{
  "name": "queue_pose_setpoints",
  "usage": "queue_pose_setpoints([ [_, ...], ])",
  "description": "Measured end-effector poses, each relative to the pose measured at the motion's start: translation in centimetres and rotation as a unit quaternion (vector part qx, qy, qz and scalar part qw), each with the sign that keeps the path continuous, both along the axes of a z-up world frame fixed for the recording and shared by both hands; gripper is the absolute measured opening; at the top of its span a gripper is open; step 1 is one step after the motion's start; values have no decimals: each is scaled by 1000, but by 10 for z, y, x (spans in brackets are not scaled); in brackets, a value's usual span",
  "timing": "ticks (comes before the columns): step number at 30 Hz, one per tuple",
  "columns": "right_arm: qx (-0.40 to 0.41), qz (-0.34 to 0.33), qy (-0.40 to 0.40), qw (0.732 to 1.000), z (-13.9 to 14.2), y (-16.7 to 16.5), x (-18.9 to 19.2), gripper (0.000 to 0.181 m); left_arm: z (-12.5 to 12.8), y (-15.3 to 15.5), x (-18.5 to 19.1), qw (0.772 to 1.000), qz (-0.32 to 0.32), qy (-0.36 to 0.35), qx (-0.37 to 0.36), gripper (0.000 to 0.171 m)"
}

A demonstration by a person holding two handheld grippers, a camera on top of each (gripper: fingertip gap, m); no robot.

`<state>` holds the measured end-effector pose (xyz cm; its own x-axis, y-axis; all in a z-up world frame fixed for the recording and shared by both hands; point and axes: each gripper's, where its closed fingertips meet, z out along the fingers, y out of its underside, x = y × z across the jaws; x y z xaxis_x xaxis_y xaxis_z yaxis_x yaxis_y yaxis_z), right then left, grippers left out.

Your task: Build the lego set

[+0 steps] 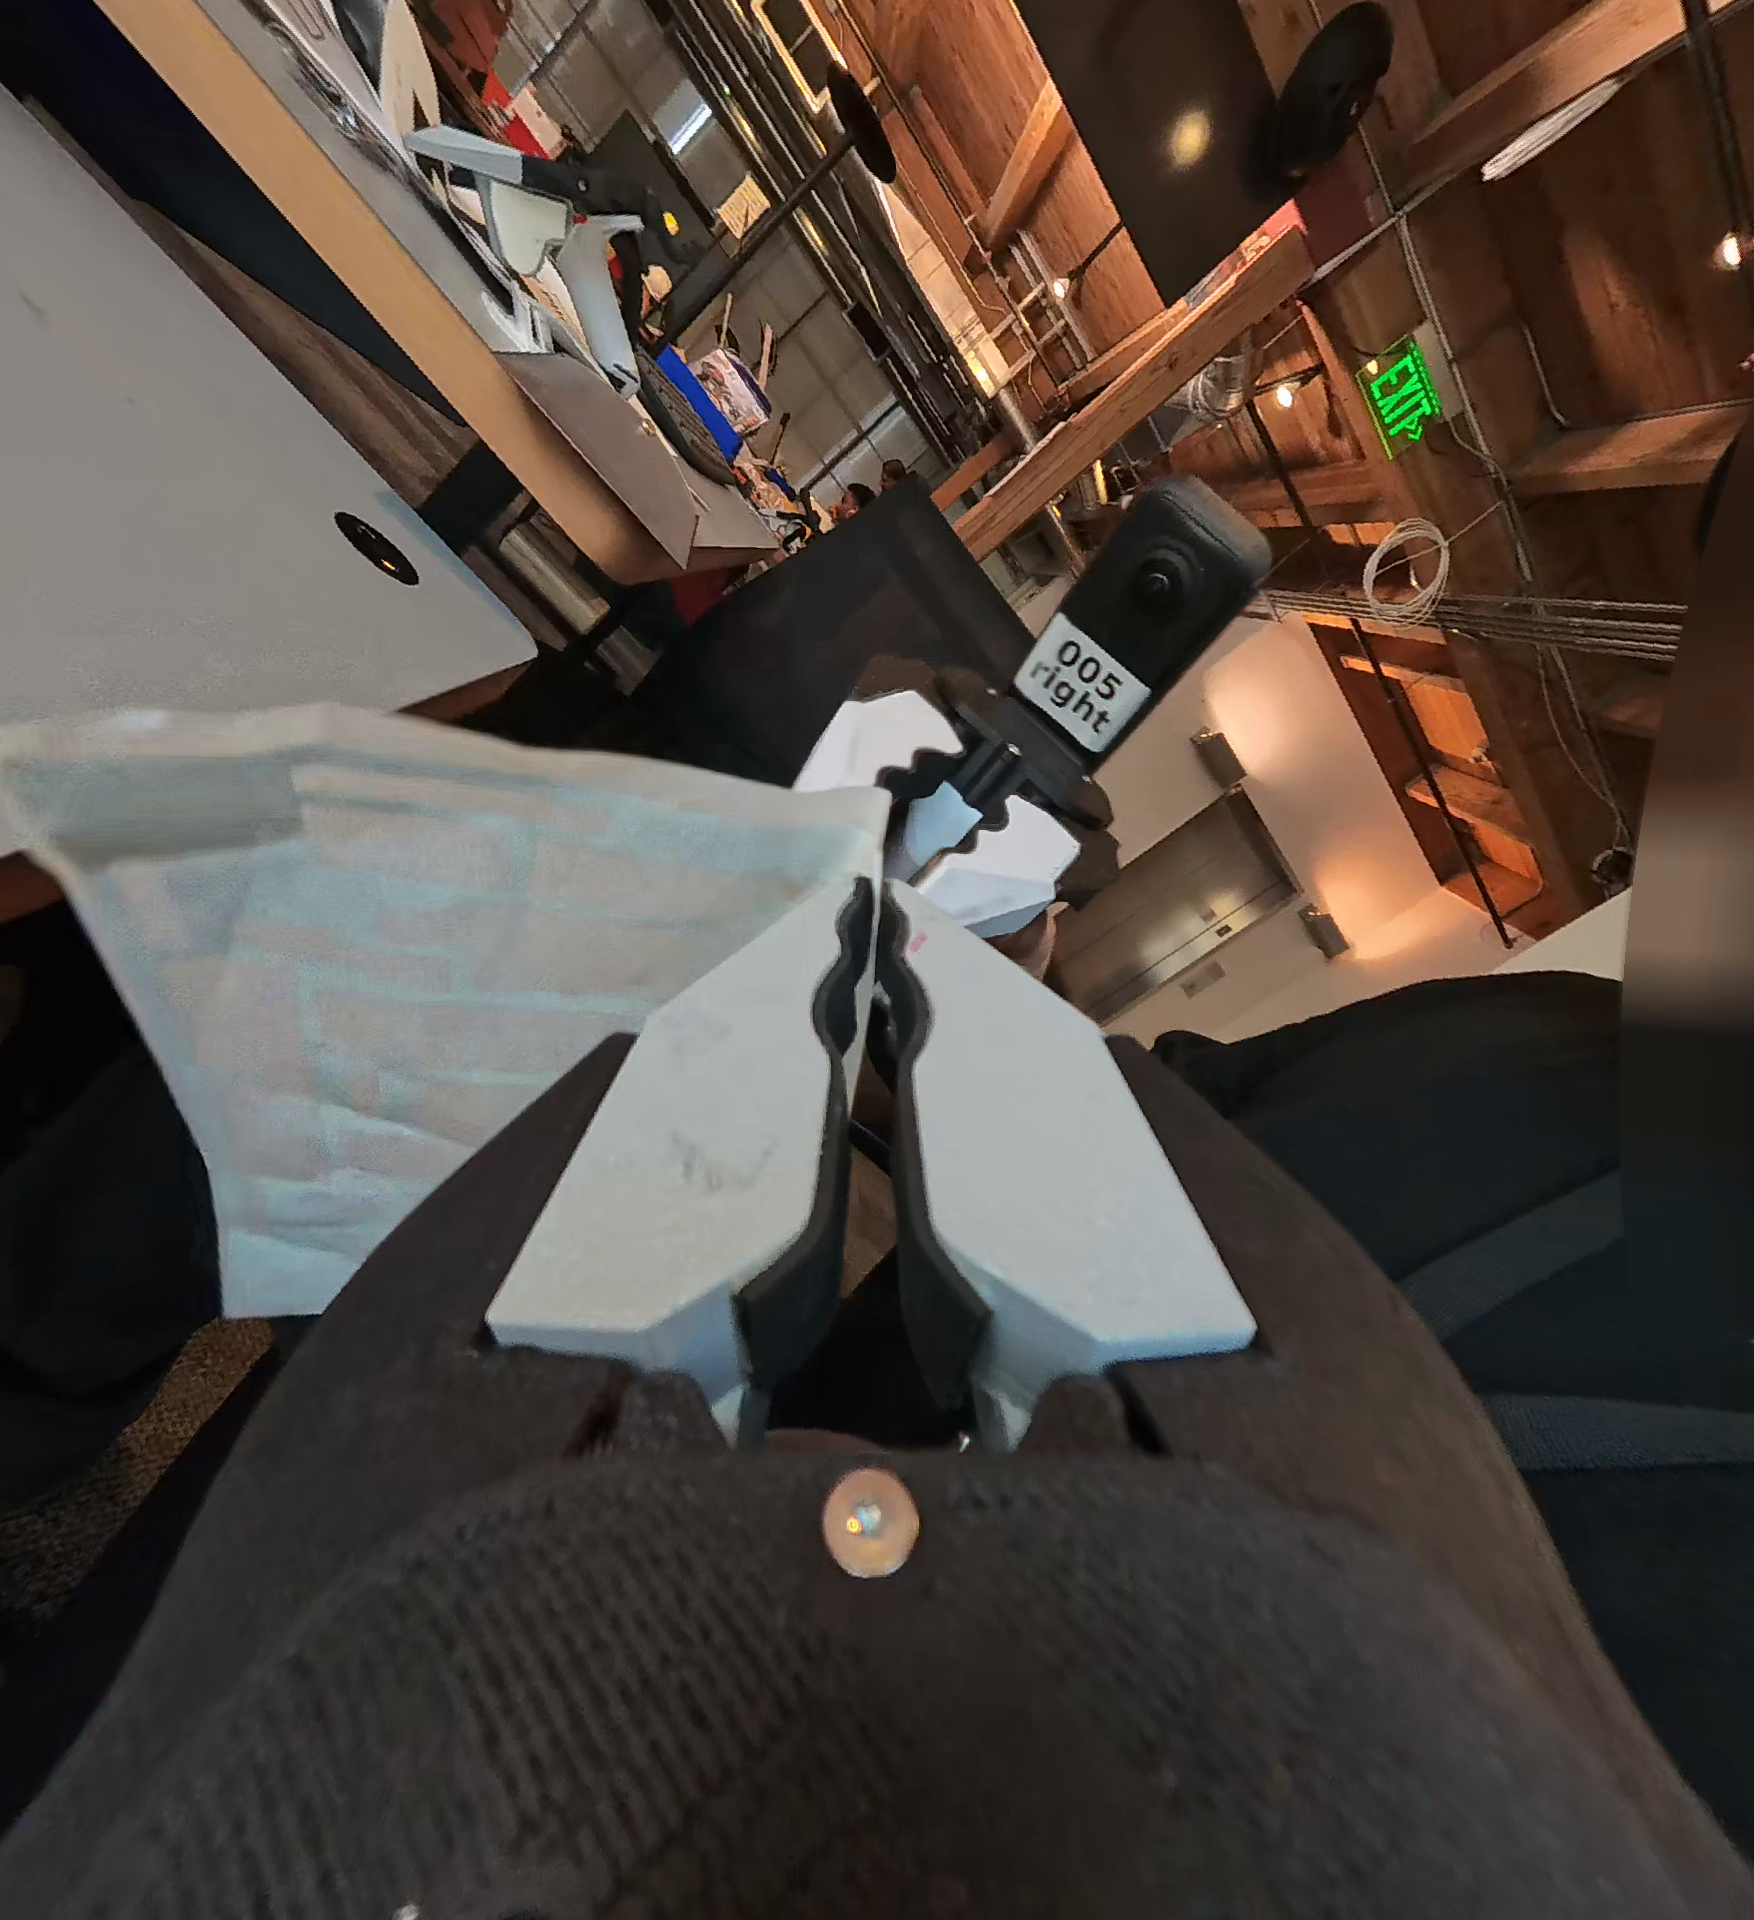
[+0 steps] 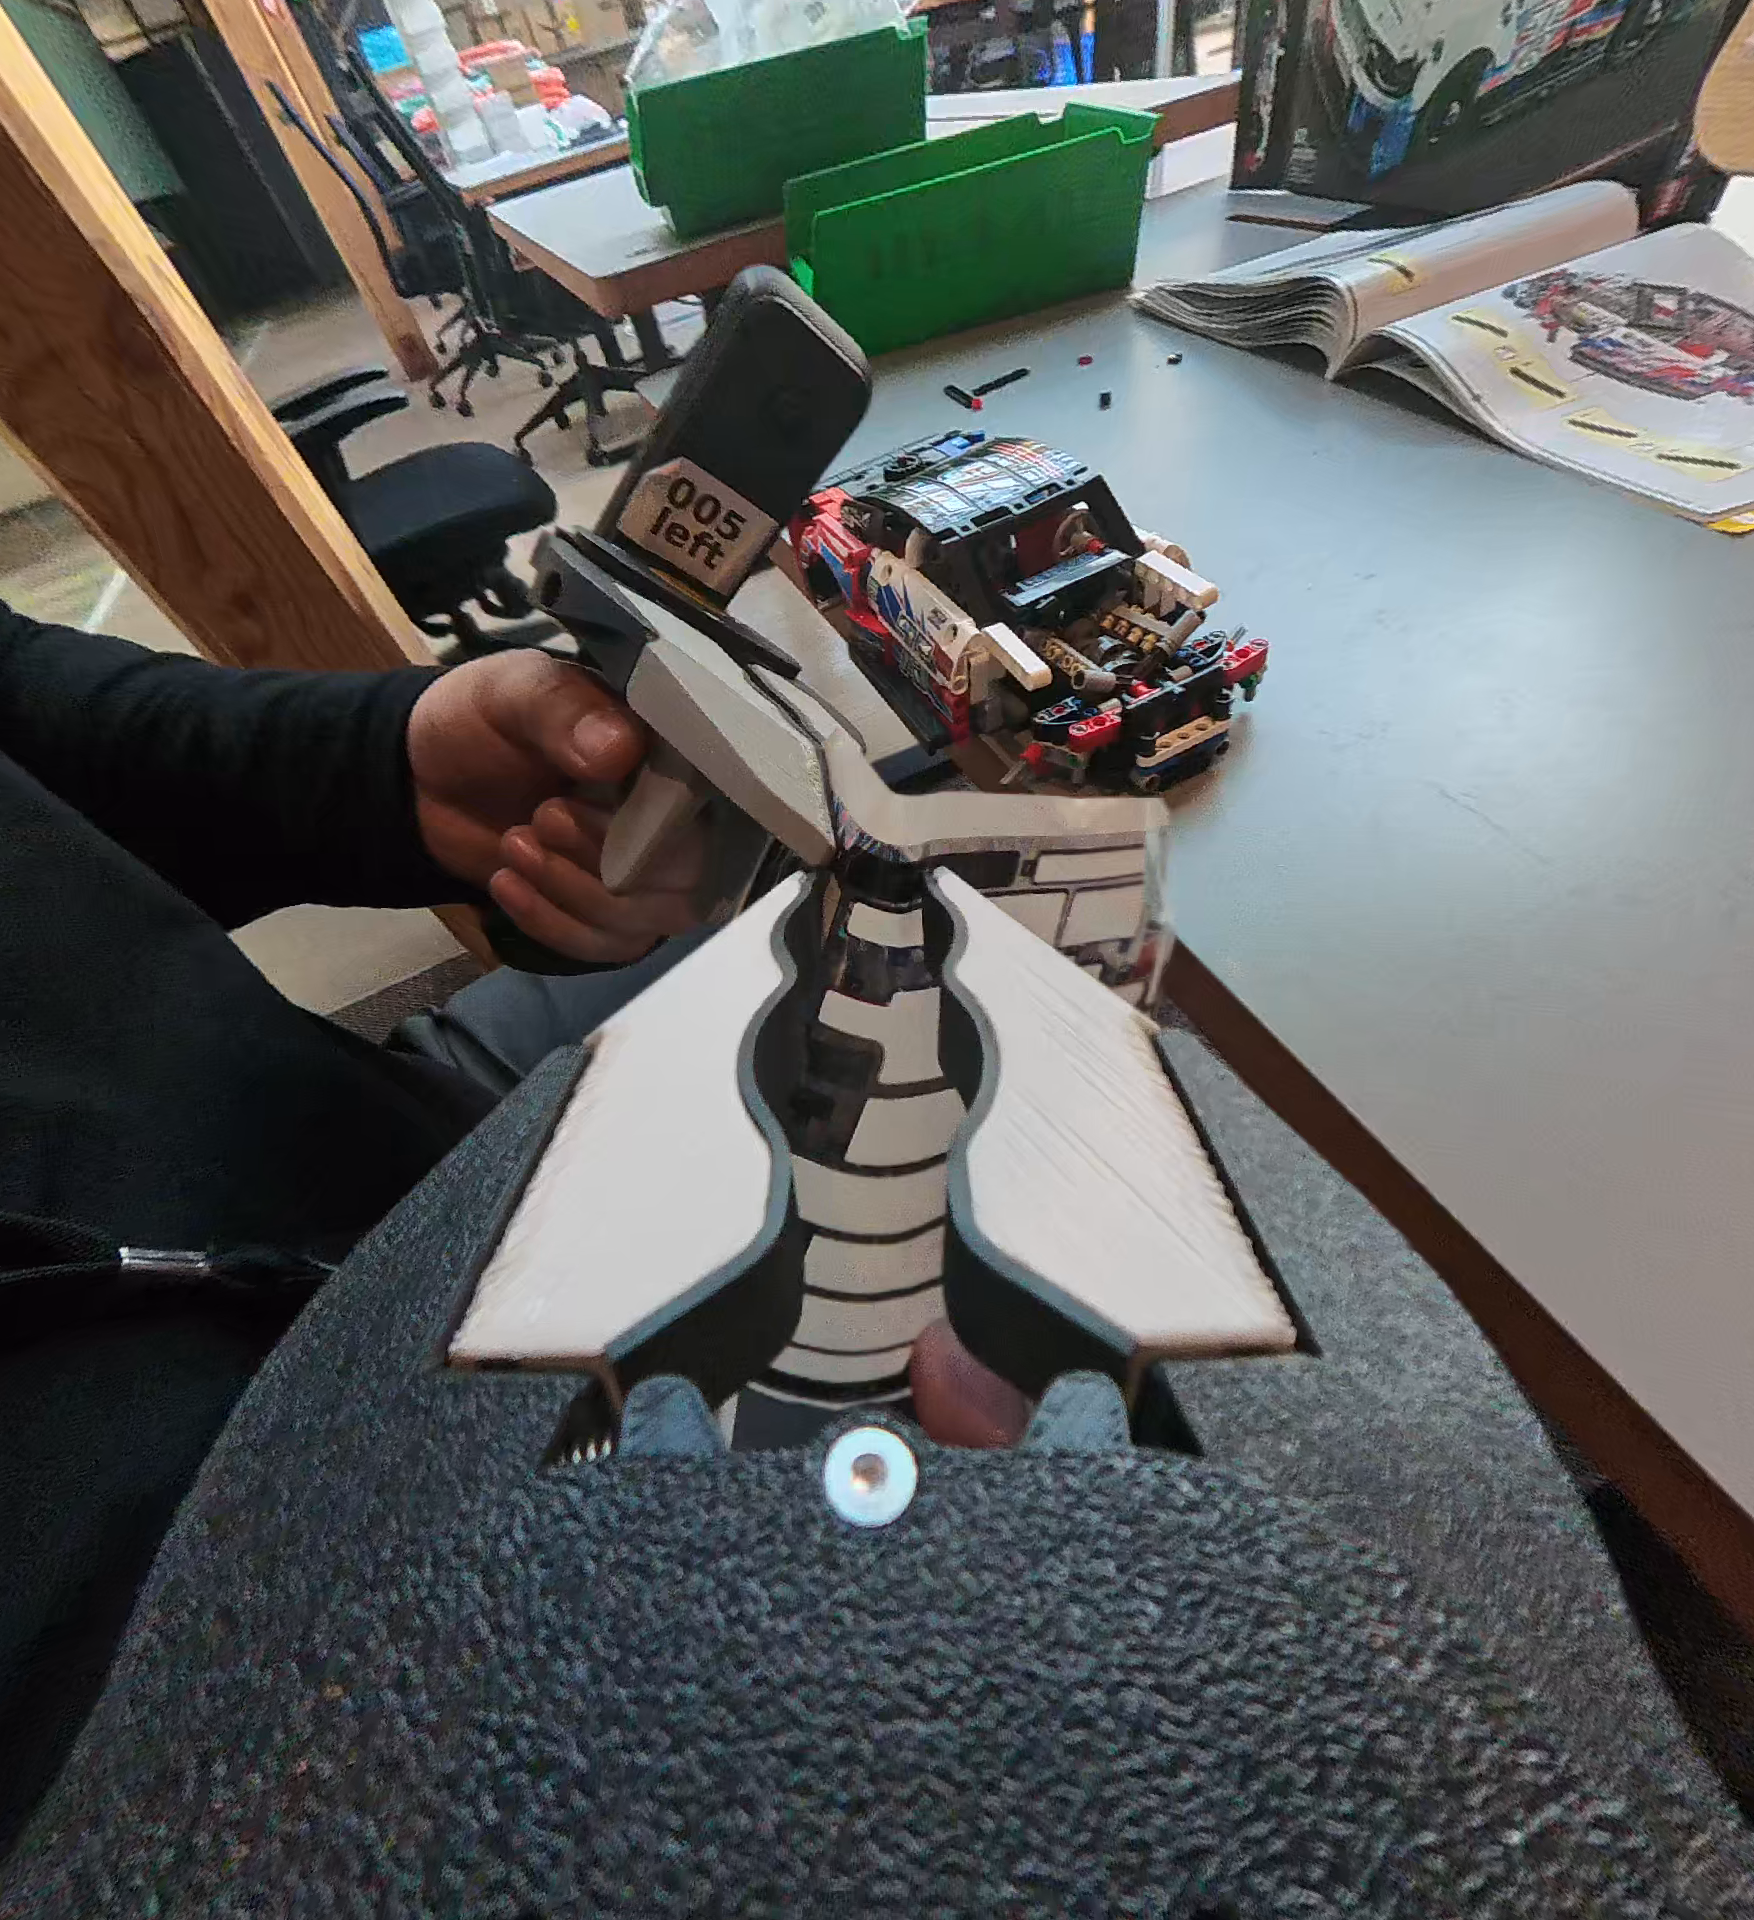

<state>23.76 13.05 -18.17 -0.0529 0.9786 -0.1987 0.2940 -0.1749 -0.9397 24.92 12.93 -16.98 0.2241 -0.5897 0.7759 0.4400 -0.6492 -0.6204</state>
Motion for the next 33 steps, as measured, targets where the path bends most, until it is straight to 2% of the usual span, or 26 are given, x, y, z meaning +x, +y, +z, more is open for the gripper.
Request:
queue_pose_setpoints([
  [6, -61, 64, 29, 996, 4, -10, 8, 12, 3, -6, 9, 999, -30, 14, 19, 0],
  [12, -72, 88, 29, 993, 1, -11, 15, 7, -3, -9, 11, 989, -19, 127, 72, 0],
  [19, -85, 118, 13, 989, -2, -17, 18, 2, 7, -13, 8, 983, -32, 159, 89, 0],
  [21, -99, 123, 7, 987, -2, -16, 20, 3, 8, -15, 7, 976, -45, 191, 96, 1],
  [24, -111, 127, 12, 986, 3, -14, 20, 3, -7, -17, 10, 954, -80, 276, 88, 4],
  [26, -110, 131, 1, 985, 1, -14, 21, 3, -11, -17, 12, 941, -85, 311, 99, 0],
  [33, -91, 130, -25, 987, -3, -11, 25, 3, -7, -18, 23, 931, -102, 335, 98, 8],
])
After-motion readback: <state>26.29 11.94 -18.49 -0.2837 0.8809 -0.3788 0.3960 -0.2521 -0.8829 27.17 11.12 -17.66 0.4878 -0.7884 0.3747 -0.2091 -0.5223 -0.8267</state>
